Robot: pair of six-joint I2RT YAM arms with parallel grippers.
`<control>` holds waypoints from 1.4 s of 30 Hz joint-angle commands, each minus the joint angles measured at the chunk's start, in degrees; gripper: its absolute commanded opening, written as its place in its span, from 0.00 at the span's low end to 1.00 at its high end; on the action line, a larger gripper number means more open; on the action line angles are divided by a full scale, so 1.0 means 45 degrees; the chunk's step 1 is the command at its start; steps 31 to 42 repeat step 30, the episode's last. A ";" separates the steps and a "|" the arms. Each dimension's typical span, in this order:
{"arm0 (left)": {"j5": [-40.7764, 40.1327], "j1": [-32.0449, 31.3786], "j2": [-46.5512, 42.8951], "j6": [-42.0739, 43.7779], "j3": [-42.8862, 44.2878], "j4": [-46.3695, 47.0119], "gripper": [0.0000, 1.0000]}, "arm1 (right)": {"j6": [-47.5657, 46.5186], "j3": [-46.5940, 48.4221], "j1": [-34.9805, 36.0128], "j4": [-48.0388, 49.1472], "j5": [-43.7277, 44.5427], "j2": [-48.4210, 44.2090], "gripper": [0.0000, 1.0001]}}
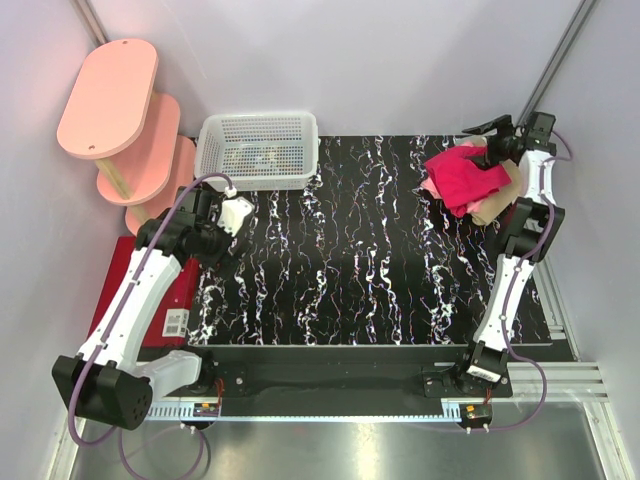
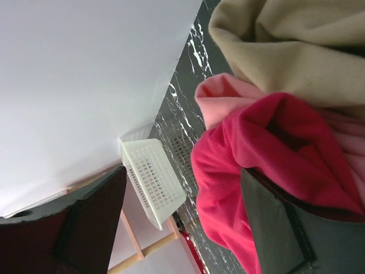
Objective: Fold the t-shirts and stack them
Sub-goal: Put the neatly folded tshirt into the corner of the board with the right arm
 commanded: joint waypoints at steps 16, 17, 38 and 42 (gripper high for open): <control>0.0413 0.0290 0.0815 -0.1964 0.3378 0.1280 0.99 | -0.7819 -0.6926 0.7442 -0.2775 0.8025 -1.1070 1.00; 0.0472 0.0349 0.0796 -0.2042 0.3320 0.1358 0.99 | -0.7839 -0.7734 0.7619 -0.2698 0.8107 -1.1692 1.00; 0.1019 0.0506 0.0268 -0.2394 0.2343 0.2121 0.99 | -0.7682 -1.4129 0.8519 -0.0061 0.8577 -1.5858 1.00; 0.1019 0.0506 0.0268 -0.2394 0.2343 0.2121 0.99 | -0.7682 -1.4129 0.8519 -0.0061 0.8577 -1.5858 1.00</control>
